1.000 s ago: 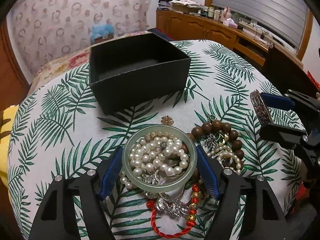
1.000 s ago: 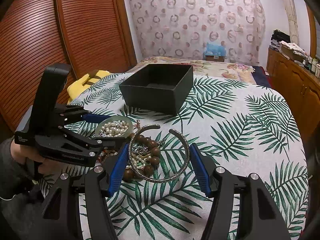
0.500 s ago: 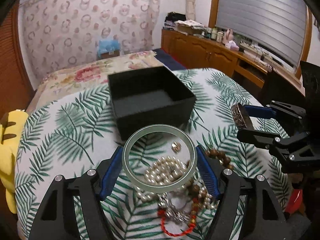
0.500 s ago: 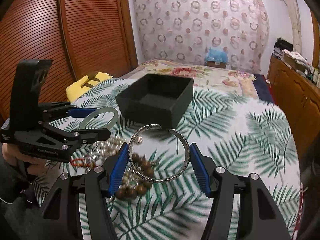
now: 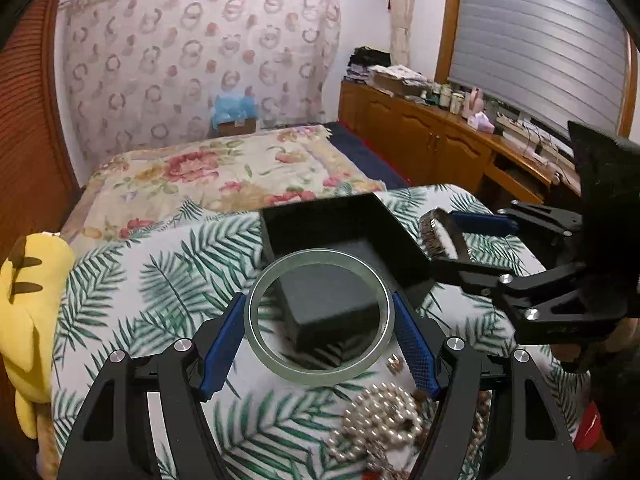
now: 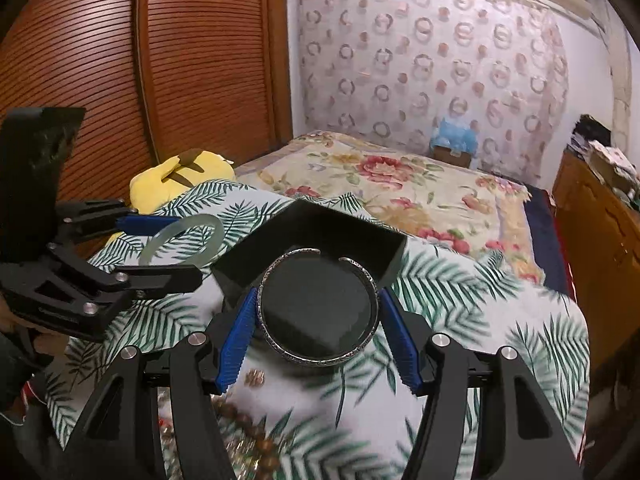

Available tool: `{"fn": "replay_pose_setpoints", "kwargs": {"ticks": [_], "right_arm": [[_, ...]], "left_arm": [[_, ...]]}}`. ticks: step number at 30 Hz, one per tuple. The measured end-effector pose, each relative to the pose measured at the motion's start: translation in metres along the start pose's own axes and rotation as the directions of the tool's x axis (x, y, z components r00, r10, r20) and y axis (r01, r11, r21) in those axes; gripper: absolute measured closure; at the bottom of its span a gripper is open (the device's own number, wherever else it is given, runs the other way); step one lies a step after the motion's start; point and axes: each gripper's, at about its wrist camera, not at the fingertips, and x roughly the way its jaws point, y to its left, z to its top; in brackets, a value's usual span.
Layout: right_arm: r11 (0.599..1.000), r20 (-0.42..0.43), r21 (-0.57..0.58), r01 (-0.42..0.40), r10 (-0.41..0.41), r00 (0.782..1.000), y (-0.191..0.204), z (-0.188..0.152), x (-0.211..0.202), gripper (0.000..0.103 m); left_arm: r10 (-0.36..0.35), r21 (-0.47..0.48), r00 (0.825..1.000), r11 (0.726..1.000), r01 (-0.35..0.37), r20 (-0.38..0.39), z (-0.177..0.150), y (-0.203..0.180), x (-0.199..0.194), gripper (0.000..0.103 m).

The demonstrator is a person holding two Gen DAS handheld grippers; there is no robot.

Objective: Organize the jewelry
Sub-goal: 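Carry both bangles into the black box and open both tools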

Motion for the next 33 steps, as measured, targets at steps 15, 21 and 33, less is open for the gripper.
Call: {"fn": "replay_pose_setpoints", "kwargs": {"ticks": [15, 21, 33], "right_arm": [[0.995, -0.011, 0.050, -0.090, 0.091, 0.996, -0.017, 0.011, 0.031, 0.029], [0.996, 0.029, 0.089, 0.008, -0.011, 1.000, -0.038, 0.008, 0.019, 0.029], [0.988, 0.024, 0.141, 0.056, -0.061, 0.998, -0.059, 0.004, 0.026, 0.029]], "left_arm": [[0.016, 0.007, 1.000, 1.000, -0.016, -0.016, 0.026, 0.017, 0.023, 0.034], [0.014, 0.051, 0.999, 0.999, -0.013, -0.031, 0.037, 0.004, 0.038, 0.034], [0.039, 0.108, 0.995, 0.994, -0.029, -0.092, 0.043, -0.011, 0.077, 0.034]]}}
